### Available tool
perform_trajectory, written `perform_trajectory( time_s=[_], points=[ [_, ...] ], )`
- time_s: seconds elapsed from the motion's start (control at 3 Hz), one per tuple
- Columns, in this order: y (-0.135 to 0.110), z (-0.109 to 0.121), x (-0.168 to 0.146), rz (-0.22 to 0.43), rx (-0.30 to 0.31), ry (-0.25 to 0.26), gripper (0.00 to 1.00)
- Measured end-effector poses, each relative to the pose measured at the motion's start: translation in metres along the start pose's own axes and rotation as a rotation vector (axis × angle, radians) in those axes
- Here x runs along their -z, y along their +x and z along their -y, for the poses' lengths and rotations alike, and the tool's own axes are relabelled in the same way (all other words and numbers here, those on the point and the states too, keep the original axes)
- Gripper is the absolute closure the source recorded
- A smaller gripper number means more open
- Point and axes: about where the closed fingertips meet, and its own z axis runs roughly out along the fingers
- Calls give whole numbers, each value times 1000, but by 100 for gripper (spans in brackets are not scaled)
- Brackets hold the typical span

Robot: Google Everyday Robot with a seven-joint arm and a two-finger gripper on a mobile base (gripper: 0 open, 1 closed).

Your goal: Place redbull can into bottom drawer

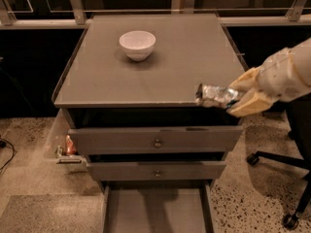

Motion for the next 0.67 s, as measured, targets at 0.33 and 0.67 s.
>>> perform_trajectory(
  time_s=[0.33, 0.67],
  points=[
    [20, -51, -3, -24, -51, 17, 100],
    [58, -104, -44, -47, -161, -39, 100]
  ],
)
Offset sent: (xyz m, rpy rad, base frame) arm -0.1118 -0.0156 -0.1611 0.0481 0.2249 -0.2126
